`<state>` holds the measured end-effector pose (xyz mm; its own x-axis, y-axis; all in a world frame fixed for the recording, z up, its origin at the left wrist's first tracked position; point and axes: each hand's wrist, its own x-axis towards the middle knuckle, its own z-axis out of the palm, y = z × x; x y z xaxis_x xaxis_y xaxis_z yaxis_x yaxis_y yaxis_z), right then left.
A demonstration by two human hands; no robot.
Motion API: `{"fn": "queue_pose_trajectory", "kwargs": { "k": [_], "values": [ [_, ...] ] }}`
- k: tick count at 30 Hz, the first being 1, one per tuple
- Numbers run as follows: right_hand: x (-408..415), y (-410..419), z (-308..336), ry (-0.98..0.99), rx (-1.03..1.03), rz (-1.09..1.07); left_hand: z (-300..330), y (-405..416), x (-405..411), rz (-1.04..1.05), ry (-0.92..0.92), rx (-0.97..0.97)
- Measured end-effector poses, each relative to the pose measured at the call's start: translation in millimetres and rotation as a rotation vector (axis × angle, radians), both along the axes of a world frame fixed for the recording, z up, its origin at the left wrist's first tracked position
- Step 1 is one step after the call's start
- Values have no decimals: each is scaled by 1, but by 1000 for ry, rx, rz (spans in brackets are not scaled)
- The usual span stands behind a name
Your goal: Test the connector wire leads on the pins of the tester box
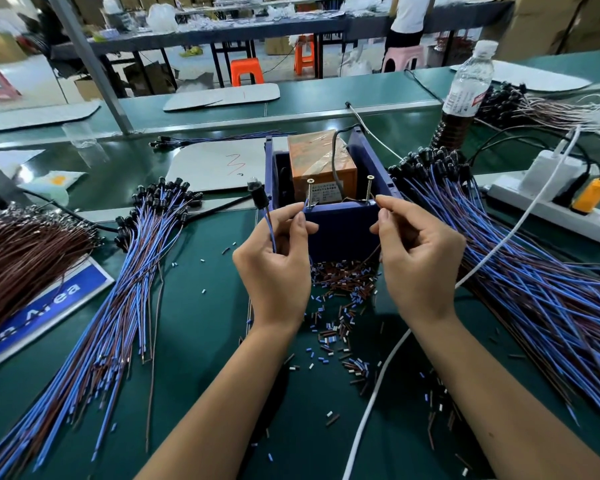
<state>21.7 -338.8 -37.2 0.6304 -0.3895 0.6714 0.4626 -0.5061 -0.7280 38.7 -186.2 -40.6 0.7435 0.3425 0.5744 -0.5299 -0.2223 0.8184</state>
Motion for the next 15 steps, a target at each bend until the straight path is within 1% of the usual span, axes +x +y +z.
{"fn": "queue_pose_trajectory", "kwargs": {
  "k": [15],
  "values": [
    [0, -1, -2, 4, 4, 25, 0, 1, -1, -4, -23, 8]
  ]
}}
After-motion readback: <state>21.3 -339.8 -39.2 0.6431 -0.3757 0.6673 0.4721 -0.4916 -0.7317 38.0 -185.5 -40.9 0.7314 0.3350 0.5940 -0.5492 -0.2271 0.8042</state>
